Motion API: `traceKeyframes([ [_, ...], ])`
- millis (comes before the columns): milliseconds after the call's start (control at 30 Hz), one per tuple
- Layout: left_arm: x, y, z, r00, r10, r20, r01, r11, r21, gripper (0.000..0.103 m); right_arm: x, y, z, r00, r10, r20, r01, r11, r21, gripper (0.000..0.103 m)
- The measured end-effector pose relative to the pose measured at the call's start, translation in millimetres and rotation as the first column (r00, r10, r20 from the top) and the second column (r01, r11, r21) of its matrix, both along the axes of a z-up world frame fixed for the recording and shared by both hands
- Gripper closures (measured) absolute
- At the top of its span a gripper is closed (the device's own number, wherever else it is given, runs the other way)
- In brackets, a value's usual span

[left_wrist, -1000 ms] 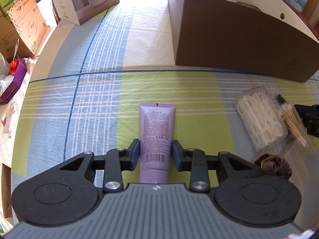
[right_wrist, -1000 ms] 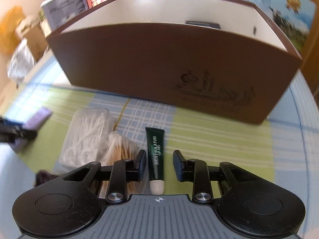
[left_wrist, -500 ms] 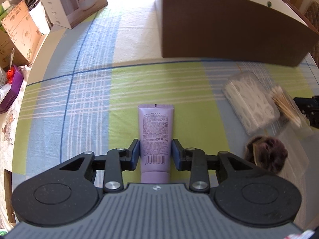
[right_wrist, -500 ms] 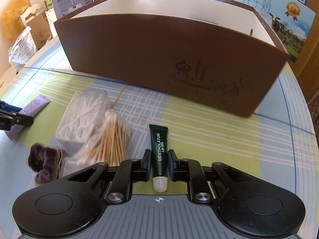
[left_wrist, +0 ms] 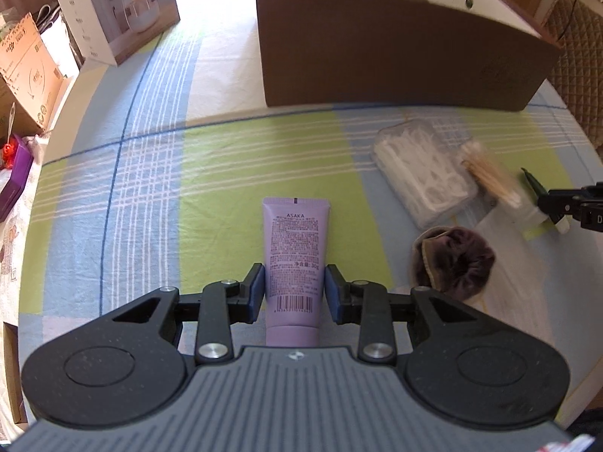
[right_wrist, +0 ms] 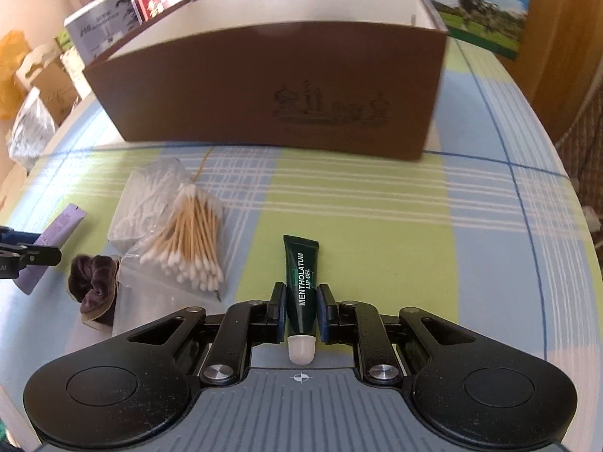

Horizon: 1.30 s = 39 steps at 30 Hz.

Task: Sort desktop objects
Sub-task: 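Carry the lilac tube and green lip gel tube over the brown box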

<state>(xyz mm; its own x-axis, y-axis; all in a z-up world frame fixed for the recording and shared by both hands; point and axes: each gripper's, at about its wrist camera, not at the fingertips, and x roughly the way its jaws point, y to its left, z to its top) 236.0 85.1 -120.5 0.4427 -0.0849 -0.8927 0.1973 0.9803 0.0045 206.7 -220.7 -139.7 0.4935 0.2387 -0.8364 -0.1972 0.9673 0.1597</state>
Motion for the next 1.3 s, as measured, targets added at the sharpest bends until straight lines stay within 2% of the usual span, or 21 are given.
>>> traceKeyframes([
  [200,-2.3,0.5,24.8,0.998,0.005,0.056,-0.004,1.0,-0.018,0.074,-5.8,-5.0,19.8,0.999,-0.012,0.048,0.01,0.999,0.038,0.09],
  [667,7.9,-20.1,83.0,0.983,-0.032,0.182,0.05,0.994,-0.094,0.074,3.9,7.4,60.6,0.988,0.042,0.148,-0.058,0.993,0.106,0.09],
  [1000,48.1,-41.7,110.5,0.965,-0.074,0.254,0.105,0.988,-0.111,0.074,33.7,13.9,90.0,0.971,0.088,0.224,-0.118,0.986,0.12,0.09],
  [1300,108.1,-56.0,127.1,0.953,-0.092,0.288,0.133,0.983,-0.124,0.074,88.3,17.0,109.4,0.962,0.096,0.257,-0.134,0.982,0.132,0.09],
])
